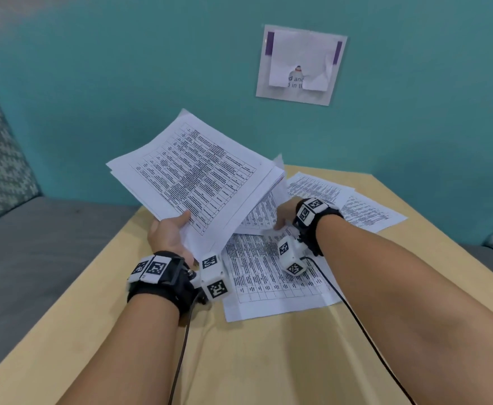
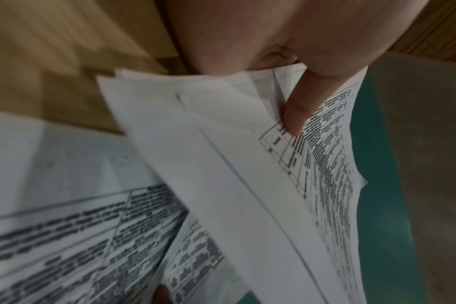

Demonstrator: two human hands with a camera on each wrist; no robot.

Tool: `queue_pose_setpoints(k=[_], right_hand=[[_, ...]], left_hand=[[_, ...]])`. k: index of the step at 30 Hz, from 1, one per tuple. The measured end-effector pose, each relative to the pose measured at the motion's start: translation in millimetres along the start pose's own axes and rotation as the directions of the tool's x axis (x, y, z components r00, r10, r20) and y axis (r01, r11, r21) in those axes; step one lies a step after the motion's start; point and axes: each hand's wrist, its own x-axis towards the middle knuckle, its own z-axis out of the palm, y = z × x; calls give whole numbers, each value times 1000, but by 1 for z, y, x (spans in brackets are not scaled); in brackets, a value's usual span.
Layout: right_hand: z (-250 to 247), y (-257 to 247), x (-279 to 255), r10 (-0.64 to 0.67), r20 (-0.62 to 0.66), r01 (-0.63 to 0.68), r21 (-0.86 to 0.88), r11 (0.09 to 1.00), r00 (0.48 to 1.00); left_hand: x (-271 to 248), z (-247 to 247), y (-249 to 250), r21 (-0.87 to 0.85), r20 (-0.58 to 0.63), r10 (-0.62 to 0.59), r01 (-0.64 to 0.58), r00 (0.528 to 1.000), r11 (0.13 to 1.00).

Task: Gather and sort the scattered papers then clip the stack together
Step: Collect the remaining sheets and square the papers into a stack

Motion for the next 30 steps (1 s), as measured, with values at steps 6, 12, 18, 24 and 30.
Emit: queue_pose_setpoints(k=[6,12,18,24,30], right_hand=[[-5,32,-17,34,-102,-35,-7,999,994],[-6,90,-32,171,-143,-126,282,951,975],[0,131,-38,326,-137,-215,513,831,935],[6,128,-26,258,-161,-161,451,878,953],[12,121,-8,100,-69,-90,141,986,993]], left_hand=[[-29,5,2,89,-54,3,1,999,996],[-42,0,-3,112,-36,-24,28,999,993],[-56,-6,-11,182,22,-52,47,998,982],[-18,-22,-24,181,30,-17,11,999,983],[-32,-19,-25,209,53,-39,27,998,978]])
